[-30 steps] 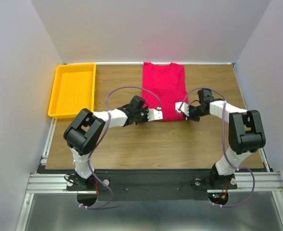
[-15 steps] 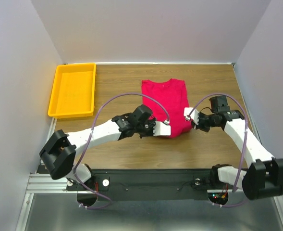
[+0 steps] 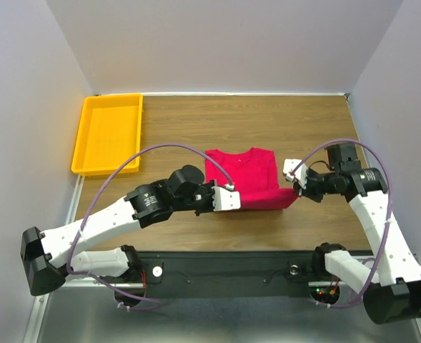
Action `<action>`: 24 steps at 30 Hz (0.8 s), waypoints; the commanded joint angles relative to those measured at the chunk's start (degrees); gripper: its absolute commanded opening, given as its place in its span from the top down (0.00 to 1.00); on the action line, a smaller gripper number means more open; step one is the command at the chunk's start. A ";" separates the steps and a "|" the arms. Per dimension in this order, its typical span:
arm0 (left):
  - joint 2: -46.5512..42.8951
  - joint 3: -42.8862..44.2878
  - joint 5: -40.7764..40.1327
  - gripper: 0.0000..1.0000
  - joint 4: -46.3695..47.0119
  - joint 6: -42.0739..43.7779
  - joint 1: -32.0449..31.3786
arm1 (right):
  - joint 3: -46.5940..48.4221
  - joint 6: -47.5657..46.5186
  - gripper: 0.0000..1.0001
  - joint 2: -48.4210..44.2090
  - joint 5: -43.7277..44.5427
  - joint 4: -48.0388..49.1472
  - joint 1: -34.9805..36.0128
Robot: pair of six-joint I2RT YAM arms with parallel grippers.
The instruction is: Fold and stack the t-shirts
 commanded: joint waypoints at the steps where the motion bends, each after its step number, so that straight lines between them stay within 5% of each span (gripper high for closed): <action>1: -0.50 -0.91 -3.58 1.00 3.35 2.80 1.64 | 7.29 1.46 0.99 4.17 -1.36 1.16 0.31; 10: 5.12 0.41 -0.50 1.00 11.70 8.52 16.23 | 15.38 3.22 0.99 19.81 -3.29 7.66 0.40; 24: 20.41 4.36 1.08 1.00 19.78 12.48 24.41 | 25.67 6.82 0.99 36.78 -3.65 13.99 0.40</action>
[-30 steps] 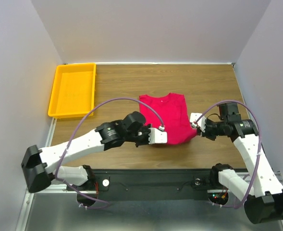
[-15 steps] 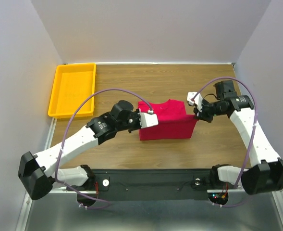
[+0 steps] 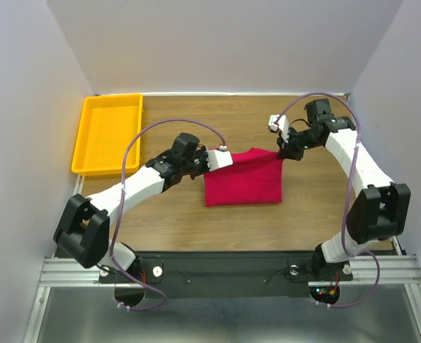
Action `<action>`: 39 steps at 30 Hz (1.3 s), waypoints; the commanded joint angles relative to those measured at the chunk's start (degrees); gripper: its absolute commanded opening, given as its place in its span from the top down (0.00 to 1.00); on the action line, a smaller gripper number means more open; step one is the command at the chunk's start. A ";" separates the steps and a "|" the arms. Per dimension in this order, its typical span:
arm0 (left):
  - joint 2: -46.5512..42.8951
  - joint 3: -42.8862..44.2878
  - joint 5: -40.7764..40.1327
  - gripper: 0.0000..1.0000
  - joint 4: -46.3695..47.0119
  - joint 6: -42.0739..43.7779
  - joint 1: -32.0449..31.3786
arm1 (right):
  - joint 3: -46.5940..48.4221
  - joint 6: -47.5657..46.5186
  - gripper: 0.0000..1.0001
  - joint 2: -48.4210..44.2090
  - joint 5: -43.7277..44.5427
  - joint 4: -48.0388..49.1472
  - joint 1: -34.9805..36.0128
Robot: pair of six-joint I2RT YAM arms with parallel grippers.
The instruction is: Fold and stack the t-shirts
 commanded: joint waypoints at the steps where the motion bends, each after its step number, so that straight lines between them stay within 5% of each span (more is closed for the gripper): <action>1: 1.77 3.25 -0.08 1.00 4.80 1.42 1.92 | 4.10 1.84 0.99 2.65 0.00 4.59 0.27; 8: 7.04 5.09 -1.66 1.00 11.38 1.68 4.12 | 5.15 5.71 0.99 7.31 3.08 9.78 0.27; 39: 25.77 14.85 -3.07 1.00 15.08 0.72 6.84 | 8.14 17.40 0.96 21.11 9.06 20.77 0.27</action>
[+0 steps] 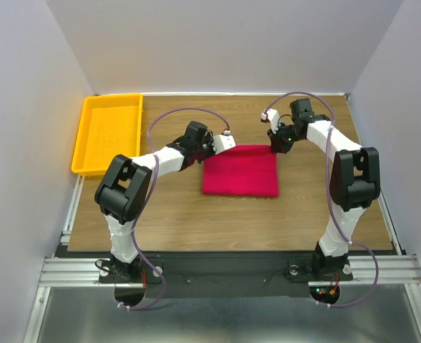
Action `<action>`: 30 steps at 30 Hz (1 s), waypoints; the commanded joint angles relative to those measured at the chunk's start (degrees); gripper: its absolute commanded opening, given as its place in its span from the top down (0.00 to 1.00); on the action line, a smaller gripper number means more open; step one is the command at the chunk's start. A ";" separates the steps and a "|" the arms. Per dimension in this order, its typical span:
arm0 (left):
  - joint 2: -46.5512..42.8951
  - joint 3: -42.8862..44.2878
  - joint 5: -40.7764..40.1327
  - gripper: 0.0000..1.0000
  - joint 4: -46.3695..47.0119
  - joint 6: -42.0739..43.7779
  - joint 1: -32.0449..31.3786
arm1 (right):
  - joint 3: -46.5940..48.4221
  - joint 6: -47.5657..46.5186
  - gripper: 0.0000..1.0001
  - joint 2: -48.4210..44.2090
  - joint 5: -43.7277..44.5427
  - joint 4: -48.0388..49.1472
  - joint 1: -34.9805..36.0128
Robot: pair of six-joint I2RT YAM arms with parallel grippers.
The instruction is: Fold and stack the t-shirts
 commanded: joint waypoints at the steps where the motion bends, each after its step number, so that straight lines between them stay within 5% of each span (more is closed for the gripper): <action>1: 0.00 3.27 -1.08 1.00 1.92 -0.40 0.62 | 3.42 1.77 0.96 0.65 1.04 3.22 -0.06; 5: 1.32 4.93 -3.35 0.98 2.53 -1.62 0.70 | 4.56 3.62 0.84 2.06 2.52 4.27 -0.06; 6: 1.50 5.46 -4.06 0.75 3.06 -2.41 0.70 | 4.22 5.88 0.71 2.06 3.23 5.23 0.02; 9: 0.62 5.73 -7.66 0.36 6.83 -5.66 0.70 | 3.86 10.81 0.57 1.36 8.75 10.33 -0.06; 11: -0.96 6.17 -10.12 0.30 9.29 -8.64 0.88 | 4.12 17.14 0.47 0.48 15.67 13.85 0.03; 15: -3.77 8.10 -15.05 0.19 9.74 -12.17 1.06 | 2.99 23.20 0.45 -3.12 20.45 17.89 -0.15; 19: -8.86 7.58 -14.97 0.19 7.29 -15.86 1.23 | -0.69 26.56 0.49 -6.72 12.67 17.99 -0.06; 23: -12.56 7.66 -10.50 0.21 0.09 -24.20 1.49 | -5.97 27.26 0.77 -9.71 -5.53 16.23 -0.06; 30: -11.34 3.88 10.52 0.32 -0.81 -38.36 1.49 | -4.84 30.86 0.90 -2.26 -14.52 15.26 -0.06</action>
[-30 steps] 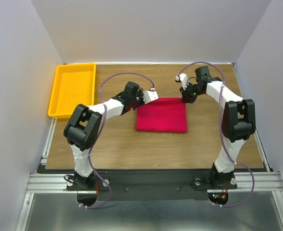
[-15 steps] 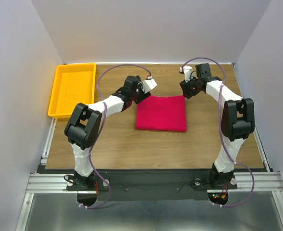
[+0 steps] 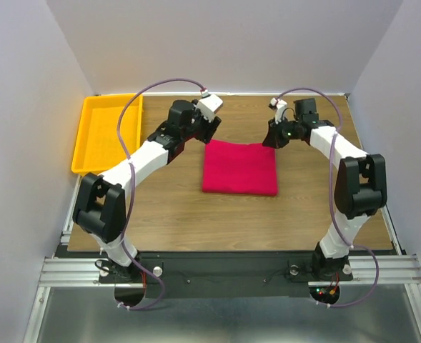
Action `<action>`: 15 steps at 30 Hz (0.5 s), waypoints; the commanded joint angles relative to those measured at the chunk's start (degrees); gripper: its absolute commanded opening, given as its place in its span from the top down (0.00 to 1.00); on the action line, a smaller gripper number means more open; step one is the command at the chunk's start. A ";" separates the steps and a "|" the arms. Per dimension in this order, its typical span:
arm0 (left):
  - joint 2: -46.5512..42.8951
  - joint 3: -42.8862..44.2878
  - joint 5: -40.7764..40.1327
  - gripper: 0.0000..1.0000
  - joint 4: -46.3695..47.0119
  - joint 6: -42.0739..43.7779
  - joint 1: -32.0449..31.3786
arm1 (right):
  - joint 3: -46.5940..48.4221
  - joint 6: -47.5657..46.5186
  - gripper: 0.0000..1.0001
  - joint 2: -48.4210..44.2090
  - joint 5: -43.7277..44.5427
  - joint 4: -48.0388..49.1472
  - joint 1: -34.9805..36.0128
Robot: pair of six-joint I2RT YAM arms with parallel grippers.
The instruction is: Fold and stack the t-shirts
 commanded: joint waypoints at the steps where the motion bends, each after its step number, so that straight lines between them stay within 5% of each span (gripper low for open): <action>1: 3.93 -0.78 12.86 0.32 0.44 -11.91 0.03 | 2.96 4.35 0.90 6.25 -6.59 0.55 0.00; 15: 24.52 12.15 12.34 0.41 0.45 -18.52 5.39 | 8.42 7.79 0.96 13.12 6.50 0.64 -2.02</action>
